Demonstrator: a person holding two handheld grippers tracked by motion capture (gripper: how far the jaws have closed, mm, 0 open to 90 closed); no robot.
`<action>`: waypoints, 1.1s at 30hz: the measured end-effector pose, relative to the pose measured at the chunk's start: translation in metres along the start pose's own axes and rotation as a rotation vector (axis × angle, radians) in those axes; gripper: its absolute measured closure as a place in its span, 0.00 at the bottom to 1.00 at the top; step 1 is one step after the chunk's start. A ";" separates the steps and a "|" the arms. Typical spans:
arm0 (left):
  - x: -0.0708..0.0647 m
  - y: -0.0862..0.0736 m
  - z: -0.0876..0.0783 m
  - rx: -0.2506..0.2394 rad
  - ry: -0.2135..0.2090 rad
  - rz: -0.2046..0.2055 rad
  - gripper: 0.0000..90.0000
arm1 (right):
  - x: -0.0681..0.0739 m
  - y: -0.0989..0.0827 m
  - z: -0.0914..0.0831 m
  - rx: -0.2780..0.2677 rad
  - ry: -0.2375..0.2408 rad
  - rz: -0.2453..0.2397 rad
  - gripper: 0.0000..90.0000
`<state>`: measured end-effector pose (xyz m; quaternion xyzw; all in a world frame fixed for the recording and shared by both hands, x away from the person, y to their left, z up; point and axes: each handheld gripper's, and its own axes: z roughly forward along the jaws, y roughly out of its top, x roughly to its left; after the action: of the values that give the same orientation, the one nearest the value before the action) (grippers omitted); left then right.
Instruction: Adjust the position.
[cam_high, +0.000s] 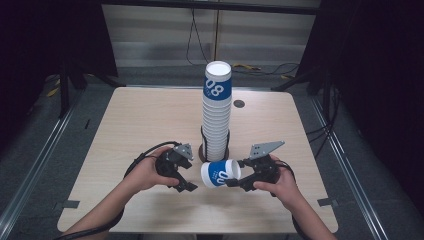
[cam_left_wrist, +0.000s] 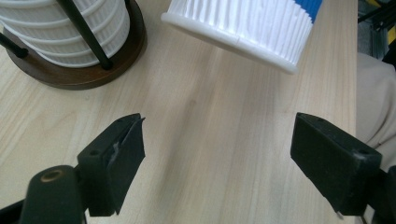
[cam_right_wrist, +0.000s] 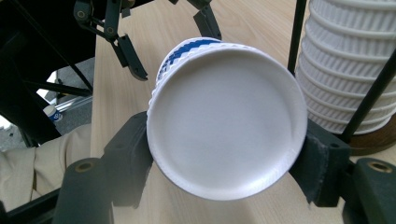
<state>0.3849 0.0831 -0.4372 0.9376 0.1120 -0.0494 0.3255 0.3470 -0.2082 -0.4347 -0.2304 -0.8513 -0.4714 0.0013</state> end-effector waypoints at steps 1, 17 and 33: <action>0.000 0.000 0.000 -0.005 0.000 0.000 0.19 | 0.000 0.000 0.000 -0.003 -0.001 0.000 0.32; -0.003 0.005 0.007 -0.043 -0.014 0.002 0.19 | -0.002 0.000 0.000 -0.026 -0.009 0.024 0.32; -0.003 0.009 0.008 -0.093 -0.018 -0.011 0.19 | -0.001 0.002 0.002 -0.043 0.008 0.031 0.32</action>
<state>0.3842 0.0705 -0.4376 0.9203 0.1165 -0.0544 0.3695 0.3495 -0.2060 -0.4347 -0.2414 -0.8372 -0.4906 0.0070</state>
